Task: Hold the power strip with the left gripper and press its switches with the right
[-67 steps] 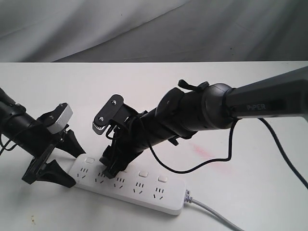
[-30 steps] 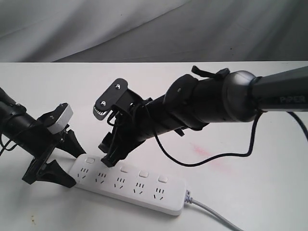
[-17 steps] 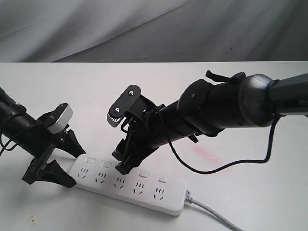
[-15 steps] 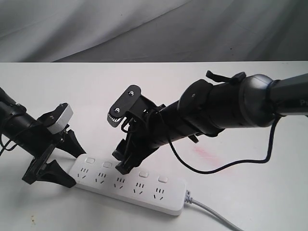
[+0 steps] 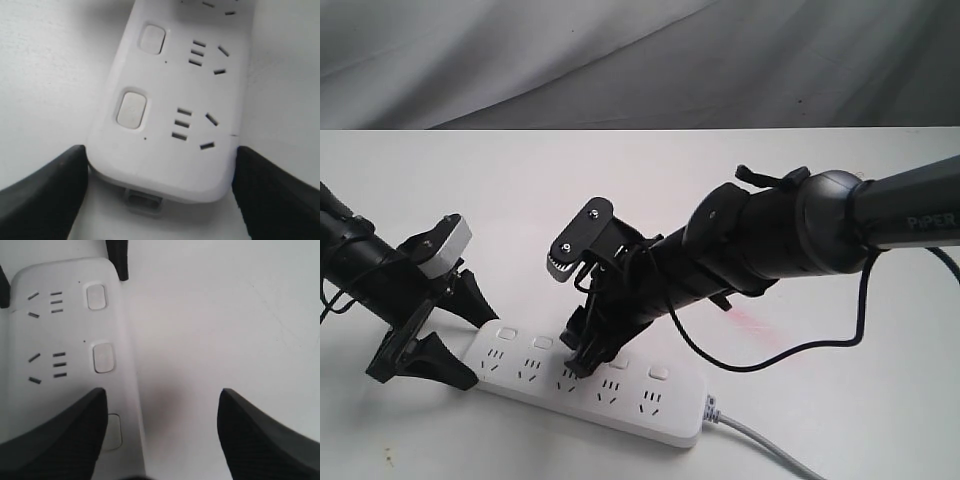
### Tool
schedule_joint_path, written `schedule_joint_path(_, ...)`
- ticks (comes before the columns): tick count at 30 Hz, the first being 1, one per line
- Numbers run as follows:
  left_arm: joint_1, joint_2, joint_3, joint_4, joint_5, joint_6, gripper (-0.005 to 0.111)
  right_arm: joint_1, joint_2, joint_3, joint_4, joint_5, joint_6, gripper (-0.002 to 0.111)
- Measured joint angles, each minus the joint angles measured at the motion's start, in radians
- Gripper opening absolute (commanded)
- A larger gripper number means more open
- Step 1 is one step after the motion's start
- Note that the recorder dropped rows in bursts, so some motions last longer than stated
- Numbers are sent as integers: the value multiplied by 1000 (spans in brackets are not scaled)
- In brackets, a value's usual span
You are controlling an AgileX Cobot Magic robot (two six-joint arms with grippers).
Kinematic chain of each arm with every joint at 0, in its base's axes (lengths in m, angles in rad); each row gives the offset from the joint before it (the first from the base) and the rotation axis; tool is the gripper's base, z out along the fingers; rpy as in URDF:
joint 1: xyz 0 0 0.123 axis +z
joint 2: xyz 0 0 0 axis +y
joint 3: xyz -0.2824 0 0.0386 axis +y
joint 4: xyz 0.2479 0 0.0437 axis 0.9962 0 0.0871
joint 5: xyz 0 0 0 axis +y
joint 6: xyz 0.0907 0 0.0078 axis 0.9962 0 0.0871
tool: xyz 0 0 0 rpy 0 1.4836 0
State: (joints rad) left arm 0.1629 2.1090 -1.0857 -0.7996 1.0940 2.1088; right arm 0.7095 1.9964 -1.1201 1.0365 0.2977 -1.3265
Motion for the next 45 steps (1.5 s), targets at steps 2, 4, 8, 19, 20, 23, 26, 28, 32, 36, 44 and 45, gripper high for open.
schedule_joint_path(2, 0, 0, 0, 0, 0, 0, 64, 0, 2, 0, -2, 4, 0, 58)
schedule_joint_path(4, 0, 0, 0, 0, 0, 0, 64, 0, 2, 0, -9, 6, 0, 58)
schedule_joint_path(8, 0, 0, 0, 0, 0, 0, 64, 0, 2, 0, -31, 8, 0, 58)
schedule_joint_path(19, 0, 0, 0, 0, 0, 0, 64, 0, 2, 0, -43, -21, 3, 58)
schedule_joint_path(20, 0, 0, 0, 0, 0, 0, 64, 0, 2, 0, -43, -21, 3, 58)
schedule_joint_path(23, 0, 0, 0, 0, 0, 0, 64, 0, 2, 0, -43, -21, 5, 58)
schedule_joint_path(26, 0, 0, 0, 0, 0, 0, 64, 0, 2, 0, -43, -21, 6, 58)
schedule_joint_path(28, 0, 0, 0, 0, 0, 0, 64, 0, 2, 0, -43, -21, 6, 58)
schedule_joint_path(32, 0, 0, 0, 0, 0, 0, 64, 0, 2, 0, -43, -21, 9, 58)
schedule_joint_path(36, 0, 0, 0, 0, 0, 0, 64, 0, 2, 0, -43, -15, 11, 58)
schedule_joint_path(44, 0, 0, 0, 0, 0, 0, 64, 0, 2, 0, -43, -11, 11, 58)
schedule_joint_path(45, 0, 0, 0, 0, 0, 0, 64, 0, 2, 0, -43, -11, 11, 58)
